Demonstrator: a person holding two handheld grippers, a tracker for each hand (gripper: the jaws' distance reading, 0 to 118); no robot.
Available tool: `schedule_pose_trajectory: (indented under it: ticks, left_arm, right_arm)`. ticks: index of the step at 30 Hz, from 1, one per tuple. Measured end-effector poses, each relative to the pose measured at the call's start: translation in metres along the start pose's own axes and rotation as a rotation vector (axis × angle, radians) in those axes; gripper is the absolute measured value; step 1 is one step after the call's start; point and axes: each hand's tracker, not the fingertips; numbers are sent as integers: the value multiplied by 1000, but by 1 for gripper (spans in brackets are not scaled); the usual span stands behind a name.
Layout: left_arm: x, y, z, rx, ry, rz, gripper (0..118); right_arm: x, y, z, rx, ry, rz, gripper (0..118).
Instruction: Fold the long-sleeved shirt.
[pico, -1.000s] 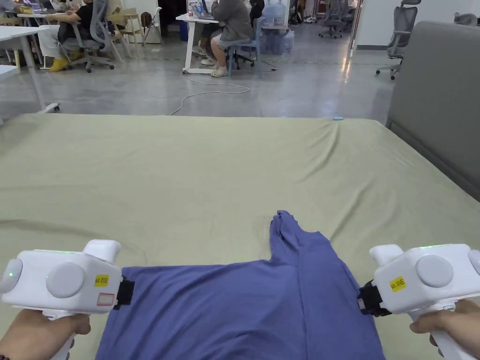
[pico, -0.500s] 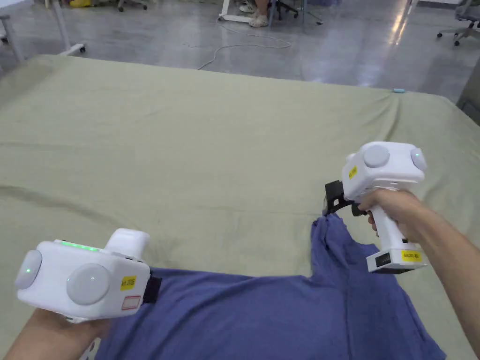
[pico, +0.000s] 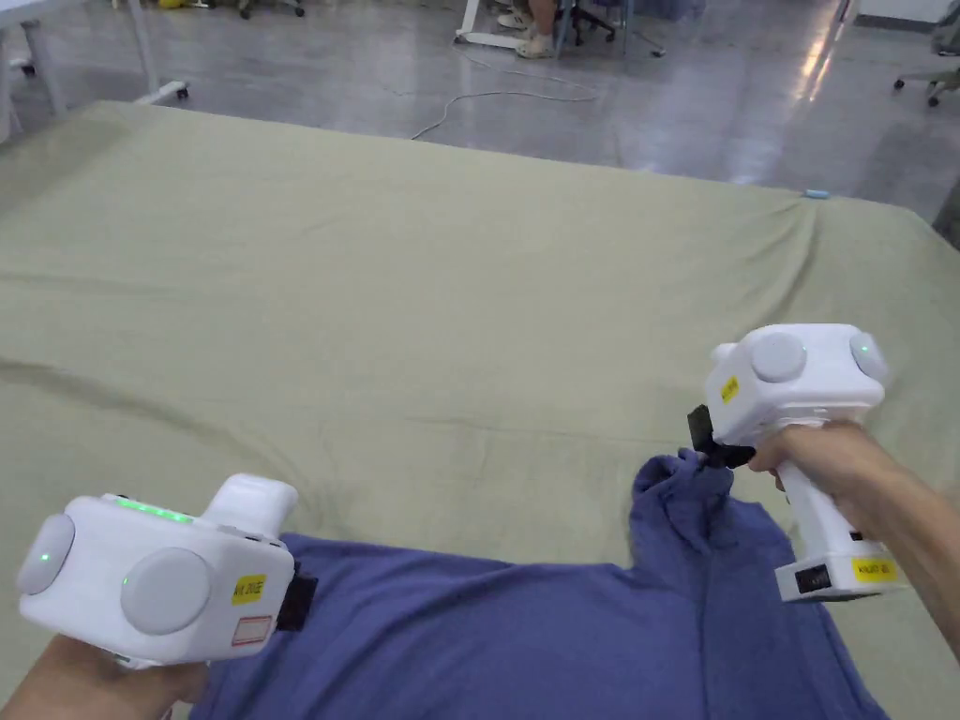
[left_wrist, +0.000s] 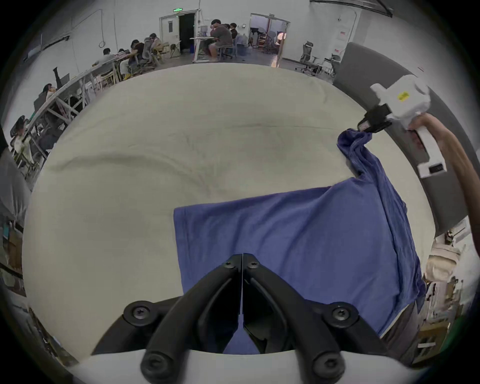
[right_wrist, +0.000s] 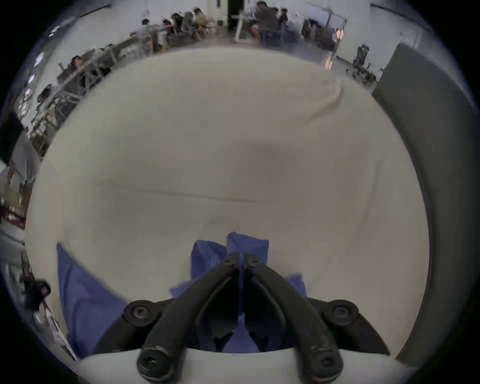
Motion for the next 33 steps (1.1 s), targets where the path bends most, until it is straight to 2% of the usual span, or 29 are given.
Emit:
schedule_pose_trajectory:
  ticks: [2,6,8,12,13,15,18,21,23,24,25,26,27,28,29,30,33]
  left_arm:
    - [9,-7,8,8,-13,-6,0]
    - [26,-20,32,33,-30,-21,0]
    - [34,-26,44,53,-42,-22,0]
    - [53,-43,70,75,-72,-39,0]
    - [58,-48,77,80,-70,-45,0]
    - [65,-55,87,84,-75,-57,0]
    - [69,-66,103,94,-80,-58,0]
    - [70,-75,117,107,-70,-52,0]
    - [70,-78,121,107,-65,-52,0]
    - [71,-79,123,104,-60,-54,0]
    - [71,-80,126,106,-56,-58,0]
    - [71,-82,127,108,-52,-60,0]
    - [71,-82,128,110,-50,-59,0]
    - [71,-83,128,110,-50,-54,0]
    - [70,-82,128,109,-50,-50,0]
    - [69,-82,128,111,-45,-45,0]
    - [63,-81,118,104,-31,-37,0]
  right_arm:
    - [-1,-35,43,63,43,15,0]
    - [-5,-117,115,125,70,62,0]
    - [-8,-160,131,122,97,48,0]
    - [-15,-221,106,12,124,51,0]
    - [-19,-235,92,-28,105,43,0]
    - [-31,-256,62,-89,78,81,0]
    - [-33,-272,23,-153,8,69,0]
    - [-29,-268,37,-119,42,25,0]
    - [-31,-272,56,-111,43,46,0]
    - [-31,-275,64,-103,34,64,5]
    - [-30,-277,72,-96,31,69,27]
    - [-27,-280,78,-67,49,70,27]
    - [-23,-284,90,-37,85,54,37]
    - [-20,-287,99,-26,117,25,61]
    - [-17,-290,107,-9,114,5,94]
    - [-14,-293,120,41,114,-8,113]
    - [-10,-294,148,121,94,-43,110]
